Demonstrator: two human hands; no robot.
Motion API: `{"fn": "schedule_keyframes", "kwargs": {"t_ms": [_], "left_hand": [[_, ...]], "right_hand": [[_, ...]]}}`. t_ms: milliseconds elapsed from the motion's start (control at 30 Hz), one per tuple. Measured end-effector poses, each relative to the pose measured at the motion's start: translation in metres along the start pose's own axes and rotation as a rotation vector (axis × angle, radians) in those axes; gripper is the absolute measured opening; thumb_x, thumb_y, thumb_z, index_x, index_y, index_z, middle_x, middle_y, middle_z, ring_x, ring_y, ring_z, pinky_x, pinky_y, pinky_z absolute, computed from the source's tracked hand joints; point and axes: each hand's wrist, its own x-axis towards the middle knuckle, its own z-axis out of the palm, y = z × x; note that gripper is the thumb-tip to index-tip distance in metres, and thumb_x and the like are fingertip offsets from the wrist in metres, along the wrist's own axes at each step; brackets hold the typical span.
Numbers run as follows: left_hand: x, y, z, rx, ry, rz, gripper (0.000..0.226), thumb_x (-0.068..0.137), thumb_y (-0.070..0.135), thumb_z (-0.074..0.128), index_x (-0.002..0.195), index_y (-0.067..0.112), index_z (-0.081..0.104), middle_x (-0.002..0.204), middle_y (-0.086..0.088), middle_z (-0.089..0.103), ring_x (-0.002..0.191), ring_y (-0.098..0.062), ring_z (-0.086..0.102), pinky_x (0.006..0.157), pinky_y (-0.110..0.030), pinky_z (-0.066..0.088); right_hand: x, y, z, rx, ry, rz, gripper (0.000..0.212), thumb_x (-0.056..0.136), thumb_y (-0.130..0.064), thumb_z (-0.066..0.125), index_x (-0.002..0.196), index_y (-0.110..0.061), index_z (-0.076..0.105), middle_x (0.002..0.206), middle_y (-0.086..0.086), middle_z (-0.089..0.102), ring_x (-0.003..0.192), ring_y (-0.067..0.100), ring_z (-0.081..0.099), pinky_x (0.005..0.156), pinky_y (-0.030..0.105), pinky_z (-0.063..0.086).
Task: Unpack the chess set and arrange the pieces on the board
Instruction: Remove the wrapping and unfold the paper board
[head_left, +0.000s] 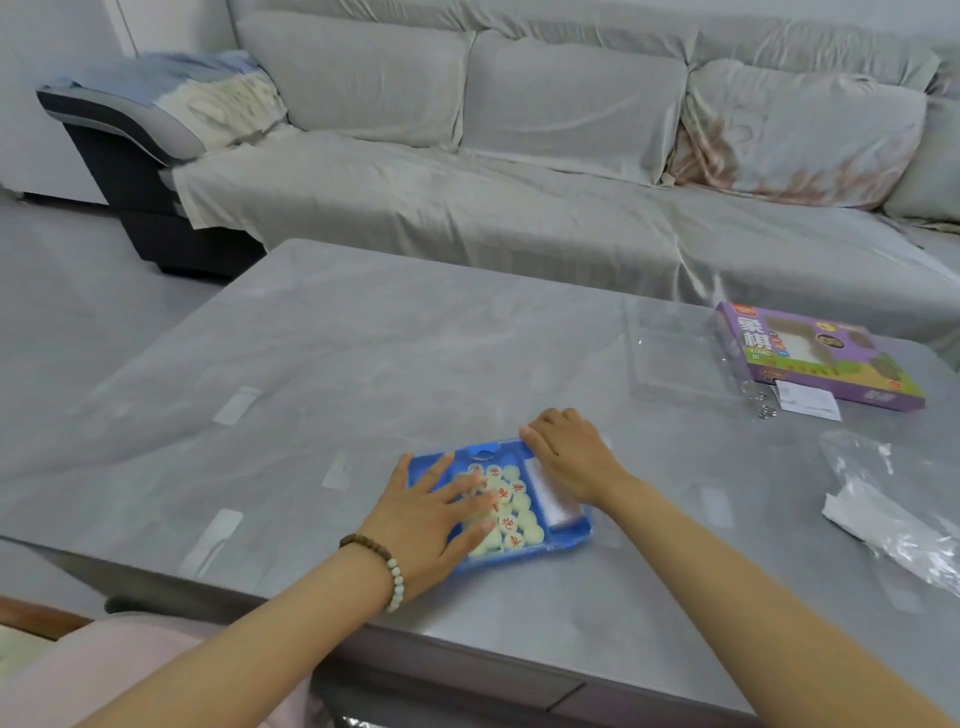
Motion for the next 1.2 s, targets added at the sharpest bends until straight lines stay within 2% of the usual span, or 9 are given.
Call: {"fn": "schedule_keyframes", "kwargs": {"t_ms": [67, 167, 333, 433, 500, 633, 767, 1100, 1200], "left_hand": [[0.008, 0.007, -0.003, 0.073, -0.042, -0.137, 0.063, 0.087, 0.057, -0.017, 0.145, 0.045, 0.004, 0.156, 0.01, -0.006, 0.14, -0.025, -0.023, 0.109, -0.052, -0.016], [0.032, 0.01, -0.004, 0.022, -0.094, -0.238, 0.048, 0.097, 0.049, 0.003, 0.144, 0.046, -0.001, 0.155, 0.009, -0.015, 0.139, -0.033, -0.023, 0.108, -0.058, -0.011], [0.072, 0.005, 0.005, -0.171, -0.07, -0.101, 0.046, 0.099, 0.042, 0.015, 0.143, 0.05, 0.003, 0.155, 0.016, -0.01, 0.143, -0.03, -0.007, 0.114, -0.046, 0.013], [0.075, 0.007, 0.013, -0.193, 0.013, -0.086, 0.046, 0.099, 0.044, 0.017, 0.143, 0.049, 0.007, 0.155, 0.017, -0.005, 0.143, -0.027, -0.004, 0.115, -0.041, 0.017], [0.072, 0.008, 0.017, -0.203, 0.071, -0.081, 0.045, 0.098, 0.047, 0.017, 0.142, 0.05, 0.009, 0.155, 0.018, -0.002, 0.143, -0.025, -0.001, 0.114, -0.041, 0.019], [0.072, 0.007, 0.018, -0.226, 0.103, -0.088, 0.045, 0.098, 0.047, 0.02, 0.142, 0.05, 0.012, 0.155, 0.018, 0.001, 0.143, -0.024, 0.002, 0.114, -0.041, 0.022], [0.071, 0.009, 0.019, -0.242, 0.12, -0.091, 0.044, 0.098, 0.047, 0.021, 0.141, 0.051, 0.013, 0.155, 0.019, 0.002, 0.143, -0.023, 0.002, 0.114, -0.04, 0.023], [0.072, 0.008, 0.019, -0.24, 0.103, -0.091, 0.045, 0.098, 0.046, 0.018, 0.143, 0.05, 0.012, 0.155, 0.018, 0.001, 0.143, -0.024, 0.003, 0.113, -0.039, 0.021], [0.07, 0.009, 0.015, -0.258, 0.092, -0.093, 0.045, 0.097, 0.05, 0.018, 0.142, 0.049, 0.014, 0.155, 0.017, 0.001, 0.143, -0.024, 0.0, 0.115, -0.039, 0.015]], "right_hand": [[-0.011, 0.01, -0.005, 0.016, 0.028, 0.092, 0.039, 0.1, -0.035, 0.032, 0.078, -0.01, 0.052, 0.094, 0.012, 0.057, 0.094, 0.028, 0.049, 0.078, 0.034, 0.034], [-0.041, 0.022, -0.009, 0.221, -0.068, 0.216, 0.049, 0.096, -0.04, 0.042, 0.082, 0.004, 0.059, 0.081, 0.015, 0.062, 0.074, 0.024, 0.053, 0.068, 0.034, 0.04], [-0.084, -0.005, 0.001, 0.505, -0.227, 0.018, 0.021, 0.092, -0.031, 0.056, 0.084, -0.017, 0.07, 0.087, -0.002, 0.068, 0.078, 0.01, 0.06, 0.077, 0.023, 0.046], [-0.073, 0.0, 0.002, 0.482, 0.043, 0.025, 0.004, 0.087, -0.027, 0.063, 0.086, -0.023, 0.063, 0.087, -0.003, 0.063, 0.076, 0.009, 0.054, 0.074, 0.024, 0.045], [-0.063, 0.008, 0.003, 0.446, 0.148, 0.037, 0.011, 0.084, -0.029, 0.066, 0.088, -0.027, 0.056, 0.09, -0.006, 0.058, 0.077, 0.008, 0.051, 0.074, 0.023, 0.044], [-0.049, 0.014, 0.013, 0.249, 0.138, 0.037, 0.027, 0.08, -0.04, 0.069, 0.092, -0.026, 0.05, 0.089, -0.01, 0.048, 0.079, 0.009, 0.047, 0.071, 0.025, 0.042], [-0.039, 0.02, 0.017, 0.267, 0.123, -0.016, 0.026, 0.082, -0.042, 0.066, 0.084, -0.023, 0.047, 0.089, -0.003, 0.049, 0.08, 0.014, 0.046, 0.074, 0.03, 0.043], [-0.021, 0.018, 0.016, 0.314, 0.063, 0.008, 0.036, 0.091, -0.035, 0.056, 0.065, -0.021, 0.035, 0.078, -0.003, 0.037, 0.067, 0.011, 0.036, 0.064, 0.025, 0.034], [-0.029, 0.02, 0.017, 0.424, 0.119, 0.028, 0.033, 0.091, -0.032, 0.057, 0.066, -0.018, 0.041, 0.076, -0.004, 0.041, 0.066, 0.008, 0.038, 0.064, 0.022, 0.035]]}}
